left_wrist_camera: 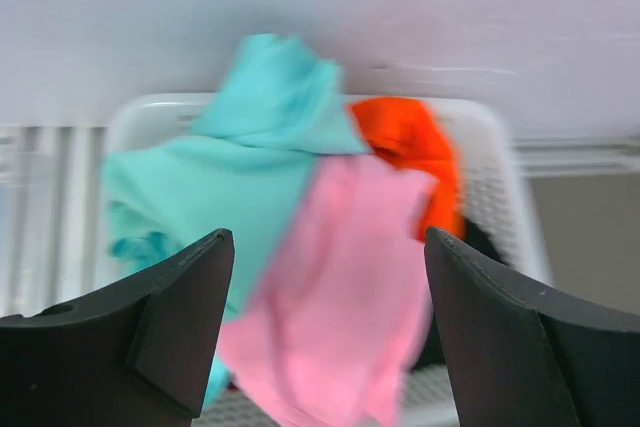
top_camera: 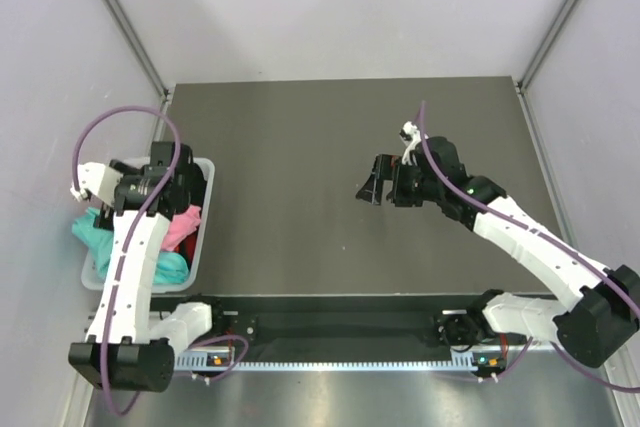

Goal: Fold and stack the t-shirts
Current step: Grab the tshirt from the pile

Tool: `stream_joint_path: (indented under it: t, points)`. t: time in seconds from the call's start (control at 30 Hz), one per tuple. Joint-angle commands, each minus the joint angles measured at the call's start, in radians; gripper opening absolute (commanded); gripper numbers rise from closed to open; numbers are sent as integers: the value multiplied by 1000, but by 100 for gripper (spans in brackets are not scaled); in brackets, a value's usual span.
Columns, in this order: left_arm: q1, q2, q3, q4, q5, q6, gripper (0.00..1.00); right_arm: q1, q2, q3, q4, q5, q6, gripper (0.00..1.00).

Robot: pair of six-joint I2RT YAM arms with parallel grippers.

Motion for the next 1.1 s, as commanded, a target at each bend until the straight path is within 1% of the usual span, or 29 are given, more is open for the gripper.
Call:
stream_joint_path:
  t: [0.0,0.03,0.07,0.17,0.27,0.4,0.5,0.53,0.57,0.6,0.63,0.67,0.7,0.73,0.77,0.8,0.87,0.9,0.93,1.0,1.03,1.07]
  points:
    - [101,-18,-103,-83,-60,-64,81,13,10,21,48,-77,-5,100]
    - [127,-29,-147,-48,-60,-42,82,13,21,33,34,-85,-14,100]
    - [184,-32,-167,-37,-56,-53,81,13,24,36,27,-96,-20,100]
    - [274,-33,-222,-21,-14,-89,81,13,40,64,-18,-98,-51,100]
    - [327,-26,-282,20,-13,-85,82,13,44,88,-58,-82,-69,100]
    - [347,-20,-324,51,32,-117,84,13,24,81,-49,-71,-58,100]
    - [347,-36,-362,135,64,-103,84,13,20,75,-38,-87,-40,100]
    - [347,-52,-365,150,70,-103,81,16,23,78,-36,-93,-38,100]
    - [347,-61,-370,199,75,-82,74,15,24,79,-36,-96,-38,100]
    - [347,-79,-371,233,79,-59,64,16,24,82,-41,-94,-38,100]
    - [347,-89,-374,271,82,-30,58,15,27,87,-44,-90,-38,100]
    - [347,-101,-385,366,85,43,49,15,29,90,-45,-87,-38,100]
    - [347,-121,-388,399,90,74,23,15,29,92,-47,-88,-40,100]
    - [347,-132,-382,413,96,90,8,18,26,95,-47,-87,-37,100]
    - [345,-142,-361,419,104,99,0,21,24,96,-47,-87,-38,100]
    - [344,-165,-347,448,118,113,0,19,24,96,-48,-87,-40,99]
    - [345,-187,-304,502,188,186,0,23,26,104,-56,-78,-43,100]
    - [345,-199,-286,572,217,218,0,23,30,105,-62,-76,-45,100]
    - [345,-199,-264,595,286,260,0,23,35,107,-64,-64,-45,100]
    - [345,-178,-172,647,364,282,0,23,38,105,-67,-58,-41,100]
    - [345,-167,-142,687,422,308,0,24,47,107,-65,-53,-38,100]
    - [344,-159,-94,745,557,337,0,23,52,108,-65,-55,-38,100]
